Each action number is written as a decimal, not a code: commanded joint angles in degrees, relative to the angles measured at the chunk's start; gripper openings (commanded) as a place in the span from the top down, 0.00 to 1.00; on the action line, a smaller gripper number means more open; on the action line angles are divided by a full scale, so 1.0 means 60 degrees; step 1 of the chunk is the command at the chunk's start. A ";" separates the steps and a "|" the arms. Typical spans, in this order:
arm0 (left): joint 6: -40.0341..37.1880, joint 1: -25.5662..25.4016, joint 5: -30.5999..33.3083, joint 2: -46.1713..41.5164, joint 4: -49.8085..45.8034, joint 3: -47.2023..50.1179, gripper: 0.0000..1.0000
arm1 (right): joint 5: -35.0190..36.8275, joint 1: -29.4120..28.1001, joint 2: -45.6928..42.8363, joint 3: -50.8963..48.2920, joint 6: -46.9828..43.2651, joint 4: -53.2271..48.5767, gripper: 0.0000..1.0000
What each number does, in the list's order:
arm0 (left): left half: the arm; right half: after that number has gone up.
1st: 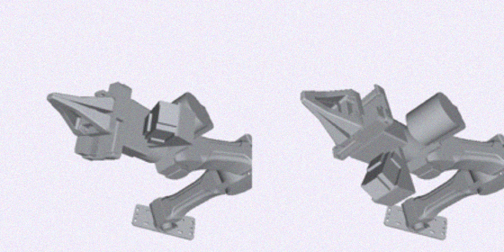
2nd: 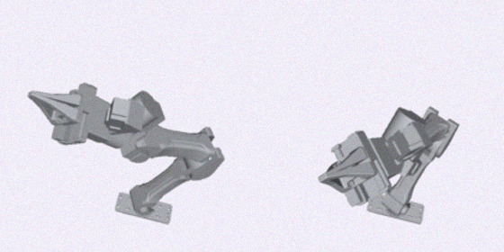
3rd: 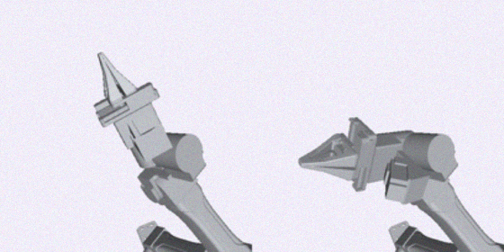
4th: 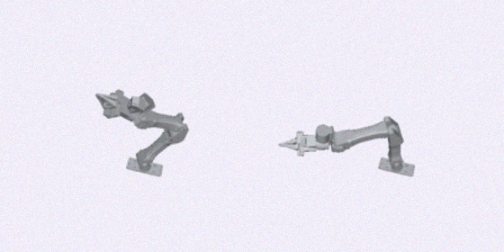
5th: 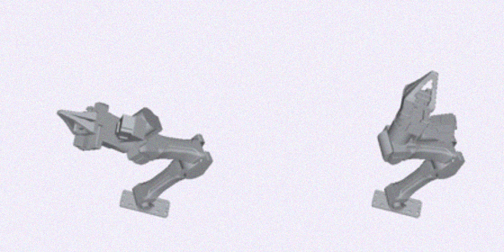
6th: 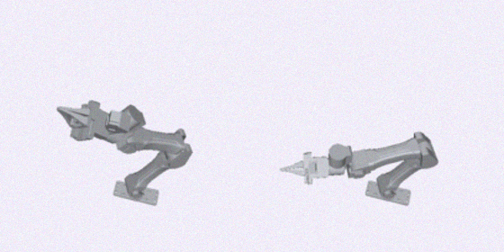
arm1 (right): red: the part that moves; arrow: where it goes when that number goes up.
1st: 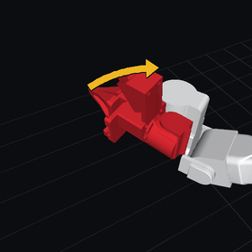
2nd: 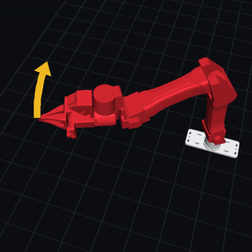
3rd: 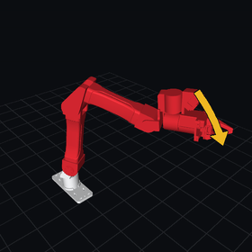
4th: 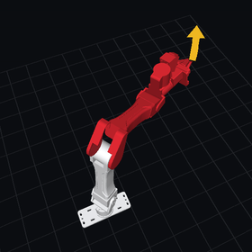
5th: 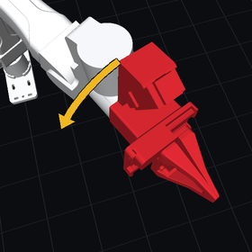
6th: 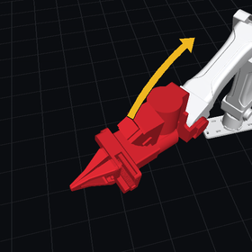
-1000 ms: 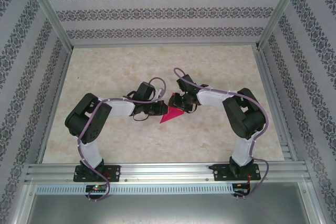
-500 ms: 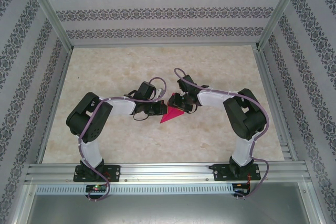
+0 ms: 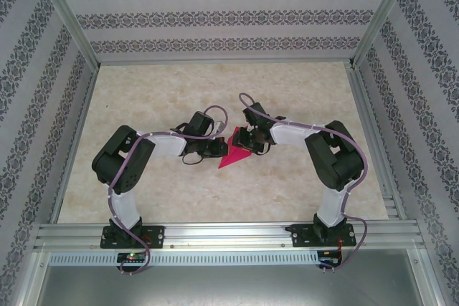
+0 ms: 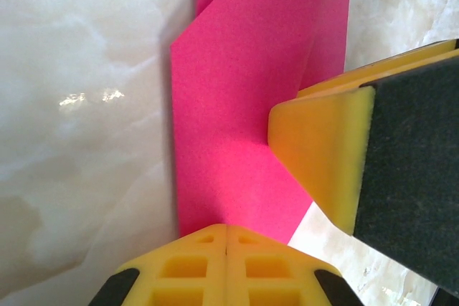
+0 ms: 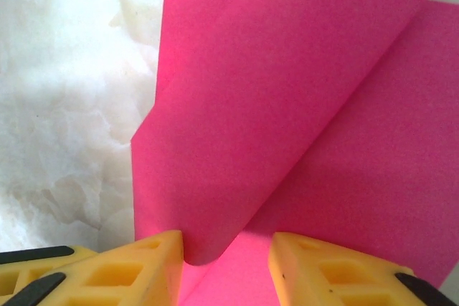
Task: Fold a paper plane with a square sheet of paper (pick it up from the middle)
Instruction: Fourth fold the wing at the center of the table.
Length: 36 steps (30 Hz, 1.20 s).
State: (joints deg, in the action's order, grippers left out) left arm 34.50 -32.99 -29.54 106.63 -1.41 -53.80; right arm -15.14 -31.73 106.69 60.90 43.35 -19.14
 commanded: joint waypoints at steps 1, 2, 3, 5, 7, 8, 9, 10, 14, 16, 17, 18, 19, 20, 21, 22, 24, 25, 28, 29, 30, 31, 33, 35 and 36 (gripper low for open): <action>-0.0261 0.0093 0.0160 0.0264 -0.0260 -0.0209 0.95 | 0.0744 0.0087 0.0760 -0.0264 -0.0063 -0.1481 0.62; -0.0257 0.0093 0.0163 0.0260 -0.0270 -0.0213 0.94 | 0.0763 0.0074 0.0802 -0.0241 -0.0062 -0.1505 0.62; -0.0271 0.0090 0.0175 0.0261 -0.0276 -0.0206 0.94 | 0.0765 0.0073 0.0830 -0.0218 -0.0062 -0.1548 0.63; -0.0274 0.0090 0.0221 0.0261 -0.0327 -0.0212 0.95 | 0.0823 0.0073 0.0930 -0.0161 -0.0063 -0.1673 0.63; -0.0274 0.0092 0.0207 0.0206 -0.0386 -0.0232 0.95 | 0.0877 0.0073 0.1007 -0.0104 -0.0084 -0.1759 0.64; -0.0272 0.0092 0.0189 0.0157 -0.0397 -0.0254 0.94 | 0.0882 0.0064 0.1040 -0.0081 -0.0085 -0.1792 0.64; -0.0257 0.0086 0.0192 0.0095 -0.0409 -0.0255 0.94 | 0.0893 0.0059 0.1081 -0.0054 -0.0090 -0.1808 0.64; -0.0257 0.0088 0.0191 0.0029 -0.0424 -0.0277 0.95 | 0.0911 0.0044 0.1112 -0.0045 -0.0092 -0.1833 0.64; -0.0123 0.0094 0.0124 -0.0285 -0.0230 -0.0323 0.93 | 0.1010 0.0029 0.1245 0.0022 -0.0031 -0.1967 0.66; 0.0014 0.0086 0.0133 -0.0394 -0.0087 -0.0322 0.92 | 0.1014 0.0029 0.1269 0.0025 0.0044 -0.1967 0.67; 0.0077 0.0094 0.0147 -0.0419 -0.0002 -0.0322 0.92 | 0.1041 0.0029 0.1289 0.0002 0.0076 -0.1954 0.67; 0.0157 0.0092 0.0176 -0.0456 0.0114 -0.0306 0.91 | 0.1035 0.0029 0.1290 0.0000 0.0123 -0.1941 0.67; 0.0231 0.0086 0.0191 -0.0457 0.0223 -0.0274 0.91 | 0.1044 0.0029 0.1290 -0.0012 0.0167 -0.1930 0.67; 0.0326 0.0094 0.0190 -0.0461 0.0335 -0.0239 0.91 | 0.1050 0.0029 0.1282 -0.0024 0.0199 -0.1902 0.67; 0.0404 0.0083 0.0129 -0.0422 0.0461 -0.0206 0.91 | 0.1047 0.0029 0.1290 -0.0031 0.0235 -0.1894 0.67; 0.0454 0.0090 0.0034 -0.0379 0.0563 -0.0189 0.90 | 0.1058 0.0029 0.1290 -0.0042 0.0268 -0.1881 0.67; 0.0562 0.0077 -0.0118 -0.0263 0.0698 -0.0191 0.89 | 0.1058 0.0029 0.1290 -0.0072 0.0351 -0.1851 0.67; 0.0573 0.0064 -0.0155 -0.0218 0.0710 -0.0201 0.89 | 0.1058 0.0029 0.1290 -0.0078 0.0361 -0.1842 0.67; 0.0556 0.0049 -0.0179 -0.0068 0.0660 -0.0258 0.88 | 0.1058 0.0032 0.1315 -0.0079 0.0432 -0.1850 0.67; 0.0513 0.0040 -0.0126 -0.0015 0.0593 -0.0296 0.88 | 0.1058 0.0029 0.1319 -0.0087 0.0461 -0.1850 0.67; 0.0480 0.0042 -0.0088 0.0051 0.0529 -0.0320 0.88 | 0.1072 0.0031 0.1319 -0.0089 0.0479 -0.1846 0.68; 0.0451 0.0035 -0.0059 0.0106 0.0488 -0.0347 0.88 | 0.1072 0.0029 0.1311 -0.0107 0.0501 -0.1850 0.68; 0.0410 0.0035 0.0029 0.0228 0.0358 -0.0406 0.89 | 0.1087 0.0029 0.1334 -0.0111 0.0523 -0.1878 0.69; 0.0368 0.0035 0.0150 0.0330 0.0242 -0.0448 0.90 | 0.1116 0.0029 0.1319 -0.0141 0.0533 -0.1879 0.69; 0.0333 0.0035 0.0202 0.0364 0.0219 -0.0462 0.90 | 0.1116 0.0029 0.1315 -0.0146 0.0524 -0.1893 0.70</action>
State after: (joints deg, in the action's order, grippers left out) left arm 36.77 -33.01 -29.34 107.33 0.32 -55.07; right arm -14.00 -31.75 108.66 63.96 45.52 -23.81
